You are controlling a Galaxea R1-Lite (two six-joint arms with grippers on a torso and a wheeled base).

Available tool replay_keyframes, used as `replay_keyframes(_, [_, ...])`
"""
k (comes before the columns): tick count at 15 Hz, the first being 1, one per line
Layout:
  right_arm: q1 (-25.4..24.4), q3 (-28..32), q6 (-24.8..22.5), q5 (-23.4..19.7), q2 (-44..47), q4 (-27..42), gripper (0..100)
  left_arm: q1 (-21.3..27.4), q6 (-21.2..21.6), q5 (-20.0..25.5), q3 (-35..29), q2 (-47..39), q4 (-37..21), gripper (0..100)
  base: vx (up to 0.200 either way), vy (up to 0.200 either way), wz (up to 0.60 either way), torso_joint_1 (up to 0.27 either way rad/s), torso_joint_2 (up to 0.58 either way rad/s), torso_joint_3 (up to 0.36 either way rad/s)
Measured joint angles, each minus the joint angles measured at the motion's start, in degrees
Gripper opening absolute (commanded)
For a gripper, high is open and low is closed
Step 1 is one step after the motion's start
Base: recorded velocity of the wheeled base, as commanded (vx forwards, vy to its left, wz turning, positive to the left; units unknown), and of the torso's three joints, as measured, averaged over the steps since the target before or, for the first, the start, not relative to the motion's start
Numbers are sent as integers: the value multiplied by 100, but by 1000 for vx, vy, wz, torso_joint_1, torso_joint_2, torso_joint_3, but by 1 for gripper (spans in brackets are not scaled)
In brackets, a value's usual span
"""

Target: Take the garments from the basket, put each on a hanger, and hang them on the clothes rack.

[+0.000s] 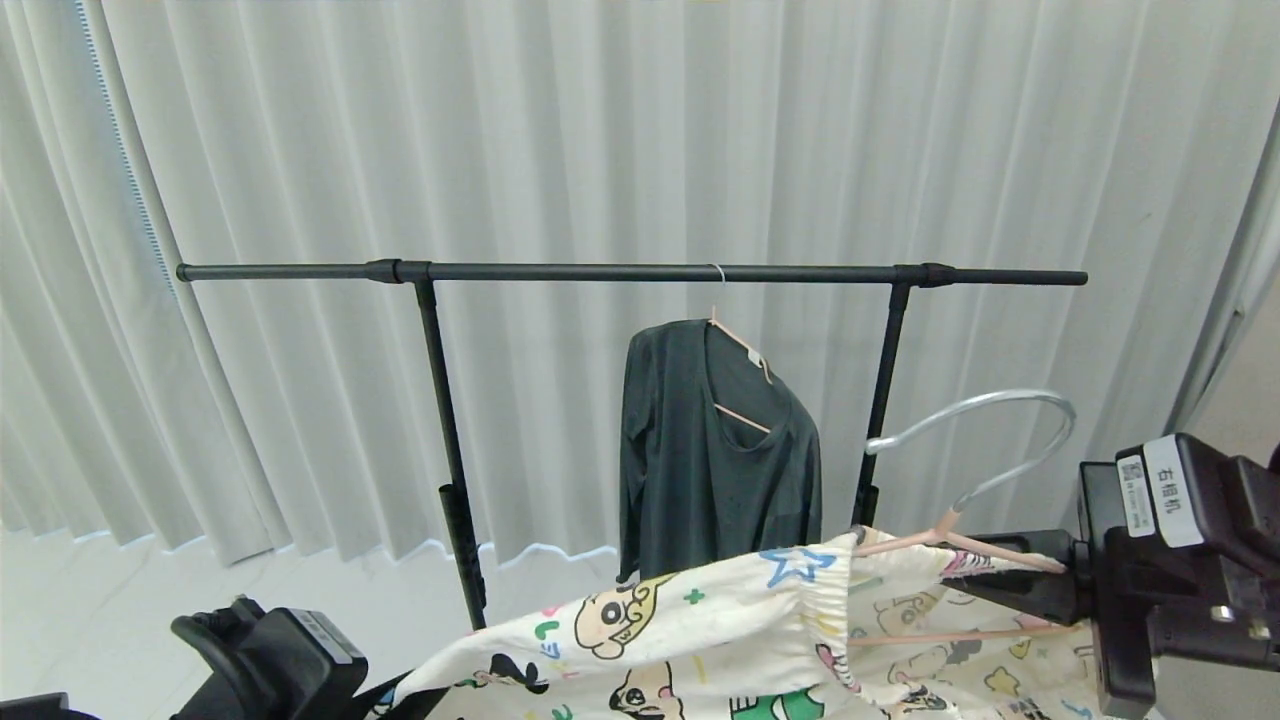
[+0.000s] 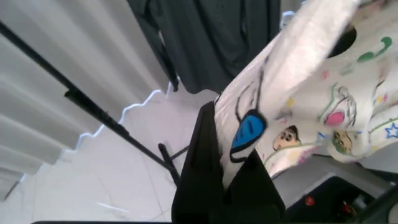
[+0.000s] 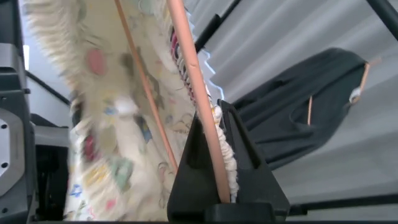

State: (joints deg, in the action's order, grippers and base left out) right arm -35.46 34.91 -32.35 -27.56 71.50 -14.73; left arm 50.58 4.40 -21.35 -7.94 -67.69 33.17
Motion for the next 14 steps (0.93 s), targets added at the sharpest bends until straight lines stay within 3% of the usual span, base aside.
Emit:
replay_keyframes(4, [311,-30,239,-79,-30,-18,0,-282,20,-5,152,85,2,0,0,0,0,0,0,0])
replay_keyframes(8, [338,-30,402,-79,-133,-21,0,-361,310,-5,166,63,-5,0,0,0,0,0,0,0])
replay_keyframes(9, [338,-30,411,-76,-152,-21,0,-364,400,-13,124,59,-6,100,0,0,0,0,0,0])
replay_keyframes(12, [369,-61,413,-27,-207,-18,0,-367,444,-20,0,55,-9,100,0,0,0,0,0,0])
replay_keyframes(14, [683,-72,414,-18,-260,15,0,-364,416,-13,-140,78,0,100,0,0,0,0,0,0])
